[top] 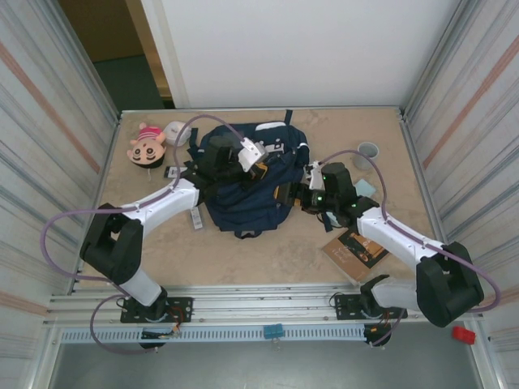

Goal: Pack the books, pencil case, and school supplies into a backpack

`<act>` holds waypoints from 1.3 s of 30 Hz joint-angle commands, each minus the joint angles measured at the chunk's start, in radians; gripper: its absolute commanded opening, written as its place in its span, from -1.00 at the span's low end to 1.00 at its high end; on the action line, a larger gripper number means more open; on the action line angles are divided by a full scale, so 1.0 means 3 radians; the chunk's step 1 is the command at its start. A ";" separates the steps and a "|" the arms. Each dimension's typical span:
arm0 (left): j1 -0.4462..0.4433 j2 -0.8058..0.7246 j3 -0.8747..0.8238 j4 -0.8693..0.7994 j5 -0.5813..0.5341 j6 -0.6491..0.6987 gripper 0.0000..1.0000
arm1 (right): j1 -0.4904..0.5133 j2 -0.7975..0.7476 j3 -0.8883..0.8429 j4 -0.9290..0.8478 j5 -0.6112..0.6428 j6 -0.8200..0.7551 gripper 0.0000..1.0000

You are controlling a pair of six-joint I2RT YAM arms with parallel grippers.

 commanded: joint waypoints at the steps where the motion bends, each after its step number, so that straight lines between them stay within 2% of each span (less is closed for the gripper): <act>1: 0.0048 -0.0270 0.0028 0.0365 0.0646 0.0182 -1.00 | -0.0024 -0.0034 -0.0047 0.0332 -0.0047 0.0631 0.67; 6: 0.0147 -0.0280 0.0013 0.0403 0.1034 0.0145 -1.00 | -0.0065 0.0058 -0.0043 0.0342 0.0138 0.0902 0.68; 11: 0.0179 -0.0321 -0.0074 0.0617 0.1181 -0.0005 -1.00 | -0.0073 0.0203 -0.0107 0.0581 0.0237 0.1286 0.63; 12: 0.0191 -0.0324 -0.0085 0.0636 0.1210 -0.0027 -1.00 | -0.0069 0.0231 -0.0123 0.0706 0.0223 0.1357 0.49; 14: 0.0189 -0.0328 -0.0084 0.0610 0.1170 -0.0032 -1.00 | -0.0060 0.0284 -0.0127 0.0874 0.0204 0.1476 0.02; 16: 0.0190 -0.0344 -0.0064 0.0483 0.0982 -0.0035 -1.00 | -0.0027 0.0296 -0.0107 0.1012 0.0212 0.1544 -0.43; 17: 0.0191 -0.0363 -0.0056 0.0412 0.0865 -0.0056 -0.91 | -0.0007 0.0285 -0.0096 0.1023 0.0246 0.1562 -0.64; 18: 0.0189 -0.0398 -0.0033 0.0312 0.0732 -0.0112 -0.67 | 0.0024 0.0264 -0.0080 0.1017 0.0314 0.1585 -0.83; 19: 0.0187 -0.0461 0.0001 0.0163 0.0608 -0.0176 -0.45 | 0.0054 0.0242 -0.0066 0.1013 0.0388 0.1612 -0.92; 21: 0.0156 -0.0606 0.0096 -0.0232 0.0275 -0.0334 -0.17 | 0.0106 0.0199 -0.0044 0.1000 0.0510 0.1634 -0.93; 24: -0.0003 -0.0929 0.0151 -0.0826 -0.0435 -0.0668 0.02 | 0.0193 0.0141 0.0034 0.0921 0.0701 0.1644 -0.94; 26: -0.0150 -0.1156 0.0119 -0.1170 -0.0886 -0.0893 0.05 | 0.0253 0.0108 0.0079 0.0855 0.0827 0.1649 -0.94; 29: -0.0410 -0.1519 -0.0082 -0.1480 -0.1450 -0.1527 0.05 | 0.0337 0.0073 0.0160 0.0755 0.0978 0.1649 -0.94; 33: -0.0854 -0.1847 -0.0425 -0.1607 -0.1814 -0.2399 0.00 | 0.0409 0.0074 0.0211 0.0769 0.1046 0.1707 -0.95; 36: -0.1260 -0.1843 -0.0503 -0.1650 -0.2166 -0.2724 0.00 | 0.0471 0.0061 0.0256 0.0779 0.1086 0.1736 -0.96; 39: -0.1481 -0.1655 -0.0411 -0.1714 -0.2303 -0.2979 0.00 | 0.0538 0.0044 0.0329 0.0718 0.1124 0.1726 -0.95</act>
